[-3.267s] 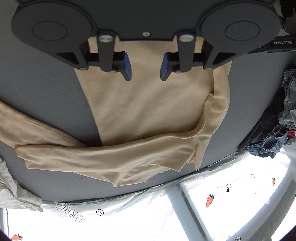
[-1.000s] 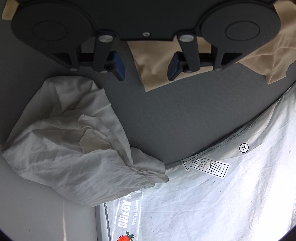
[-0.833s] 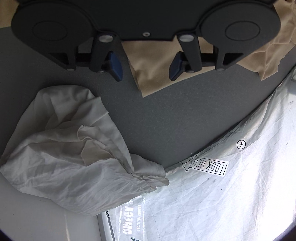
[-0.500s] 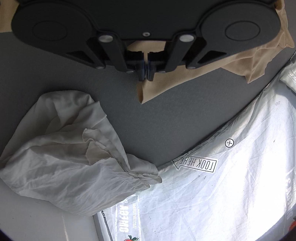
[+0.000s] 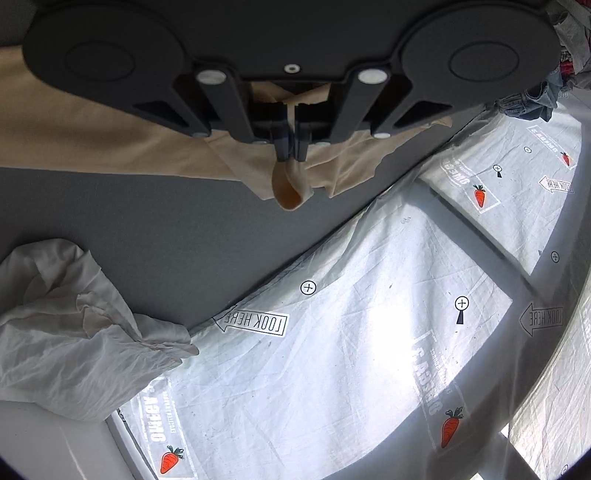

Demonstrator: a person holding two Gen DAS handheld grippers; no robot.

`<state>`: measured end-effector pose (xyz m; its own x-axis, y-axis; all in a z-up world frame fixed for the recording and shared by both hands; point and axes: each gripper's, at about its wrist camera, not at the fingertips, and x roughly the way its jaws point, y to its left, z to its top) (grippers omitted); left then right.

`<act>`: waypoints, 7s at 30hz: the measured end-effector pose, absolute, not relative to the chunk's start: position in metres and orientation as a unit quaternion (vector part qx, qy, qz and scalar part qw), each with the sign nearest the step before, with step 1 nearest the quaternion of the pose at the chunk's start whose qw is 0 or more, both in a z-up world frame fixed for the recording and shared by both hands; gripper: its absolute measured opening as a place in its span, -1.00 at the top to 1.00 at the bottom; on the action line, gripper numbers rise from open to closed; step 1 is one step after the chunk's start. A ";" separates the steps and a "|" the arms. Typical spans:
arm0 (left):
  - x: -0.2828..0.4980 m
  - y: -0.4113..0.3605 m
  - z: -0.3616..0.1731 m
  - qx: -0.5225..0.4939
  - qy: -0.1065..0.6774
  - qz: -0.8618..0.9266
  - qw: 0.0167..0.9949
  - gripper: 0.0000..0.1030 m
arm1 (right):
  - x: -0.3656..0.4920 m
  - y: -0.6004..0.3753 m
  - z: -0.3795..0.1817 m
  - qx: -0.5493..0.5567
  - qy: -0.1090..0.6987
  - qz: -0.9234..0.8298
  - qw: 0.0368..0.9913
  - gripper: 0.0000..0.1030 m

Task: Fold clothes

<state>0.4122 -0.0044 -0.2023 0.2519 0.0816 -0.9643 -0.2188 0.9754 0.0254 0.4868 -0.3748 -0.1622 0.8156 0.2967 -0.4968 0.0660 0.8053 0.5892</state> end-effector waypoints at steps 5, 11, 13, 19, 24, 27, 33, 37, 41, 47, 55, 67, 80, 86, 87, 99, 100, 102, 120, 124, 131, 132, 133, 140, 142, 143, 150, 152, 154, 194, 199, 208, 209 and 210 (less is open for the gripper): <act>0.395 0.003 -0.211 -0.082 0.625 0.106 0.769 -0.71 | 0.468 -0.345 -0.163 0.321 0.312 0.117 0.886 0.94; 0.371 0.011 -0.209 -0.097 0.624 0.112 0.768 -0.71 | 0.441 -0.304 -0.165 0.321 0.335 0.179 0.867 0.94; 0.363 0.010 -0.207 -0.092 0.624 0.108 0.769 -0.71 | 0.431 -0.290 -0.167 0.319 0.345 0.198 0.860 0.94; 0.340 0.008 -0.201 -0.073 0.621 0.093 0.775 -0.72 | 0.402 -0.253 -0.178 0.312 0.383 0.238 0.836 0.94; 0.328 0.009 -0.197 -0.057 0.619 0.087 0.778 -0.72 | 0.384 -0.228 -0.179 0.295 0.399 0.270 0.825 0.94; 0.322 0.010 -0.195 -0.054 0.621 0.081 0.778 -0.72 | 0.374 -0.215 -0.176 0.273 0.406 0.286 0.824 0.94; 0.315 0.010 -0.196 -0.044 0.621 0.069 0.779 -0.72 | 0.357 -0.196 -0.175 0.237 0.417 0.306 0.822 0.94; 0.311 0.005 -0.195 -0.035 0.619 0.061 0.782 -0.72 | 0.347 -0.191 -0.174 0.217 0.421 0.314 0.823 0.94; 0.312 0.000 -0.193 -0.025 0.612 0.047 0.789 -0.72 | 0.340 -0.186 -0.175 0.201 0.427 0.322 0.820 0.94; 0.309 -0.005 -0.189 -0.017 0.605 0.038 0.795 -0.72 | 0.334 -0.177 -0.179 0.184 0.443 0.343 0.808 0.94; 0.312 0.001 -0.194 -0.022 0.610 0.040 0.791 -0.72 | 0.333 -0.173 -0.195 0.165 0.485 0.335 0.791 0.94; 0.317 0.009 -0.191 -0.048 0.595 0.071 0.799 -0.72 | 0.346 -0.190 -0.211 0.207 0.524 0.306 0.767 0.54; 0.338 0.011 -0.179 -0.060 0.565 0.075 0.819 -0.71 | 0.378 -0.221 -0.210 0.262 0.496 0.246 0.790 0.54; 0.366 0.008 -0.178 -0.057 0.549 0.067 0.831 -0.71 | 0.405 -0.231 -0.204 0.264 0.473 0.220 0.811 0.53; 0.373 0.007 -0.178 -0.056 0.546 0.066 0.833 -0.71 | 0.410 -0.234 -0.203 0.266 0.469 0.215 0.815 0.53; 0.491 0.031 -0.189 -0.048 0.534 0.094 0.839 -0.71 | 0.531 -0.242 -0.189 0.241 0.431 0.168 0.853 0.32; 0.503 0.033 -0.190 -0.047 0.533 0.094 0.840 -0.71 | 0.544 -0.238 -0.187 0.234 0.430 0.168 0.856 0.31; 0.527 0.033 -0.192 -0.043 0.530 0.093 0.842 -0.71 | 0.567 -0.228 -0.186 0.222 0.428 0.169 0.860 0.30; 0.616 0.004 -0.212 0.026 0.490 -0.026 0.871 -0.72 | 0.647 -0.176 -0.195 0.135 0.440 0.172 0.871 0.91; 0.628 0.004 -0.219 0.024 0.495 -0.023 0.868 -0.72 | 0.645 -0.188 -0.183 0.159 0.410 0.157 0.884 0.92; 0.647 0.007 -0.229 0.002 0.496 -0.004 0.868 -1.00 | 0.641 -0.194 -0.171 0.226 0.383 0.181 0.877 0.92; 0.648 0.010 -0.229 -0.010 0.499 -0.001 0.867 -1.00 | 0.641 -0.192 -0.173 0.229 0.382 0.185 0.876 0.92; 0.647 0.010 -0.229 -0.010 0.499 0.000 0.866 -1.00 | 0.641 -0.191 -0.174 0.233 0.384 0.184 0.874 0.90; 0.620 0.032 -0.207 -0.042 0.483 0.020 0.874 -1.00 | 0.622 -0.205 -0.168 0.226 0.381 0.145 0.885 0.31; 0.600 0.041 -0.199 -0.060 0.483 0.027 0.873 -0.99 | 0.608 -0.212 -0.166 0.218 0.382 0.137 0.888 0.30; 0.589 0.046 -0.195 -0.070 0.483 0.029 0.872 -0.99 | 0.599 -0.215 -0.167 0.217 0.384 0.133 0.888 0.30; 0.490 0.042 -0.184 -0.088 0.497 0.020 0.863 -0.84 | 0.529 -0.232 -0.183 0.198 0.416 0.107 0.881 0.29; 0.465 0.036 -0.184 -0.093 0.502 0.014 0.860 -0.70 | 0.507 -0.234 -0.187 0.180 0.423 0.103 0.882 0.29; 0.439 0.028 -0.184 -0.105 0.504 0.001 0.857 -0.52 | 0.485 -0.235 -0.190 0.155 0.424 0.097 0.887 0.21; 0.257 -0.009 -0.186 -0.211 0.436 0.026 0.875 0.96 | 0.329 -0.275 -0.199 0.073 0.446 0.119 0.884 -0.04; 0.262 0.002 -0.207 -0.227 0.470 0.059 0.851 0.85 | 0.331 -0.273 -0.200 0.067 0.448 0.125 0.883 -0.08; 0.264 0.000 -0.186 -0.184 0.441 0.069 0.876 0.65 | 0.339 -0.275 -0.192 0.083 0.426 0.134 0.891 0.09; 0.266 0.000 -0.182 -0.181 0.435 0.069 0.879 0.65 | 0.341 -0.274 -0.191 0.083 0.422 0.139 0.892 0.17; 0.267 0.000 -0.179 -0.177 0.430 0.070 0.883 0.65 | 0.343 -0.273 -0.190 0.082 0.420 0.143 0.892 0.32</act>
<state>0.2672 -0.0001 -0.1791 0.6211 -0.0287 -0.7832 -0.2763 0.9272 -0.2530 0.3429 -0.2728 -0.1903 0.6059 0.3247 -0.7262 -0.1871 0.9455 0.2666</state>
